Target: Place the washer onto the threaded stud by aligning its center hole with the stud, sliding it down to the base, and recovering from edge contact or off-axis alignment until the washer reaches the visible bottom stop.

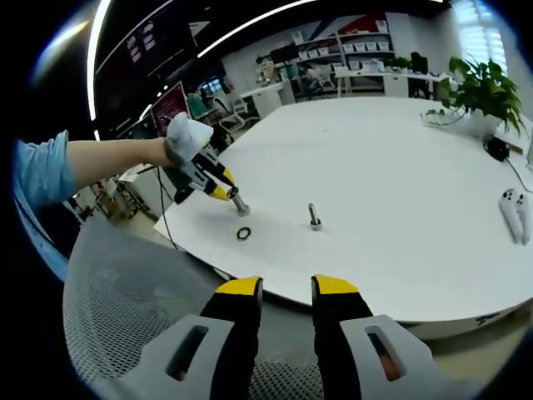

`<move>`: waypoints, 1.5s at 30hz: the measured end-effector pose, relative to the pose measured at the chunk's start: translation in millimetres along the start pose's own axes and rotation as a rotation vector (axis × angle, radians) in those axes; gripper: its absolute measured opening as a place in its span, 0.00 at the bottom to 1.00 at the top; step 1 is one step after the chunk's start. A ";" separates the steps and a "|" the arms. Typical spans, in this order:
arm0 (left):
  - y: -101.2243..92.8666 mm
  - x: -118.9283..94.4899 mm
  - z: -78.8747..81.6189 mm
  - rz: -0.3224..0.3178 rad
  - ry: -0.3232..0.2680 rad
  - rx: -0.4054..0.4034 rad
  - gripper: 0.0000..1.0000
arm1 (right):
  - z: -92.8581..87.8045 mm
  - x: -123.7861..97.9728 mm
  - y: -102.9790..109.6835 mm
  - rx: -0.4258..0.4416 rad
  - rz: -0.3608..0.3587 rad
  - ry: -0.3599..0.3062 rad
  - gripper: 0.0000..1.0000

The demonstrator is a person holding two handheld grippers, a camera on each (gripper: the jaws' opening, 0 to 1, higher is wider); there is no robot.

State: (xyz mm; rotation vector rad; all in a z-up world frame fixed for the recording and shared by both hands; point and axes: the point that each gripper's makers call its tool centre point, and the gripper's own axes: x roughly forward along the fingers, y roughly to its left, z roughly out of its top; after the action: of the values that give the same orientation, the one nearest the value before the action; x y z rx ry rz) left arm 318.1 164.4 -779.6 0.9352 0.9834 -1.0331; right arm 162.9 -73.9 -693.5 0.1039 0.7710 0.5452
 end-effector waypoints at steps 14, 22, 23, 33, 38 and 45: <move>-4.4 31.8 -9.5 -0.038 0.062 0.008 0.19 | 0.2 0.0 -0.1 0.003 0.000 0.000 0.26; -6.4 42.8 -14.1 -0.072 0.110 0.022 0.19 | 0.2 0.1 -0.7 0.004 -0.003 0.002 0.26; -6.9 43.6 -14.2 -0.074 0.110 0.023 0.20 | 0.2 0.1 -0.7 0.004 -0.003 0.003 0.26; -5.6 44.5 -25.0 -0.073 0.131 0.051 0.28 | -0.1 0.7 -1.8 0.003 -0.002 0.007 0.26; -12.7 39.5 -36.6 -0.089 0.133 0.002 0.28 | 0.0 0.8 -1.4 0.001 -0.001 0.006 0.26; -25.2 26.4 -48.3 -0.106 0.148 -0.020 0.25 | -0.4 0.9 -1.4 -0.002 0.000 0.009 0.26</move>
State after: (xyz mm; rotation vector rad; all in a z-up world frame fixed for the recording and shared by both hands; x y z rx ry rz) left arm 290.0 197.3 -821.9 0.9616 1.1748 -1.0524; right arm 163.7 -74.7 -694.8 0.0997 0.7793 0.5472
